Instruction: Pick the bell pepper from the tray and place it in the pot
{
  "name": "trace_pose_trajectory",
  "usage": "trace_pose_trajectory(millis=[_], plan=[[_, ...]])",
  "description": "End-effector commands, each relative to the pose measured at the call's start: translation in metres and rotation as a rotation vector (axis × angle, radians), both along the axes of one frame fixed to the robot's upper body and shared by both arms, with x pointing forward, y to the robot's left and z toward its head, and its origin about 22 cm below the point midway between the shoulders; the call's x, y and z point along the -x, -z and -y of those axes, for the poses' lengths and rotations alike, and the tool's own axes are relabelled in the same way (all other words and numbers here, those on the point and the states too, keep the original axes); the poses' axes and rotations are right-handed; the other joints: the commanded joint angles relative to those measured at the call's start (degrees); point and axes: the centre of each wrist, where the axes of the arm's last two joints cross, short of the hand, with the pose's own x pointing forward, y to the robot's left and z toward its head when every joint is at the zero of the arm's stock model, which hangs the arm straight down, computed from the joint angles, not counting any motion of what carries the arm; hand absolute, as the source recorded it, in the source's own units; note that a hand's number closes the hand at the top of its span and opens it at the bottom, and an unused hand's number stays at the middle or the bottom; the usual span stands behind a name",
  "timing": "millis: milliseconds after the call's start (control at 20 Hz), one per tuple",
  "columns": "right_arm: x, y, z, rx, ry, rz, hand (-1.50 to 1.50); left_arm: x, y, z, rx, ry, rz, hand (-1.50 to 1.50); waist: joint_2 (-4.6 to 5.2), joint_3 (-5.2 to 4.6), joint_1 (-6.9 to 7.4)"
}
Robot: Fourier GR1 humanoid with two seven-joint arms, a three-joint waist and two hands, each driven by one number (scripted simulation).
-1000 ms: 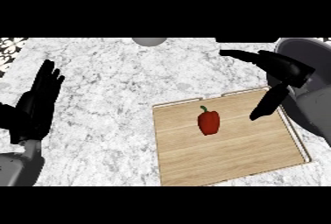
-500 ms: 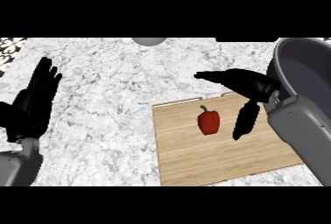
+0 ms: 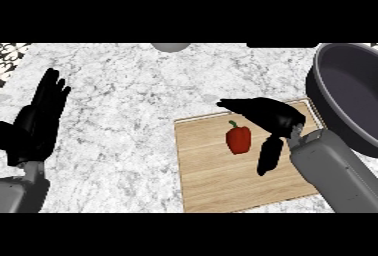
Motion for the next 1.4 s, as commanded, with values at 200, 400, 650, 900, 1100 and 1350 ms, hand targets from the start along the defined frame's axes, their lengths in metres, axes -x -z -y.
trace_pose_trajectory(millis=[200,400,650,900,1100,1350], plan=[[-0.015,0.004,0.017,0.062,0.044,0.006,-1.50,-0.004,-0.007,0.002,-0.009,0.000,0.008,0.00,0.06,0.01,0.11],[-0.012,0.023,0.014,0.032,0.022,0.008,-1.50,0.001,-0.004,0.004,0.014,0.009,0.003,0.00,0.08,0.02,0.21],[-0.015,0.043,-0.003,0.084,0.028,0.016,-1.50,-0.011,0.015,-0.012,0.003,0.000,0.008,0.00,0.17,0.00,0.21],[-0.032,0.061,-0.004,0.101,0.060,-0.009,-1.50,-0.002,-0.007,0.009,-0.006,0.005,0.015,0.00,0.17,0.03,0.52],[-0.027,0.054,-0.005,0.118,-0.043,0.025,1.50,-0.003,0.007,0.012,-0.010,0.013,0.002,0.00,0.13,0.02,0.37],[-0.005,0.080,0.004,0.095,-0.102,0.073,1.50,-0.010,0.003,0.001,0.008,0.008,-0.008,0.00,0.10,0.02,0.02]])
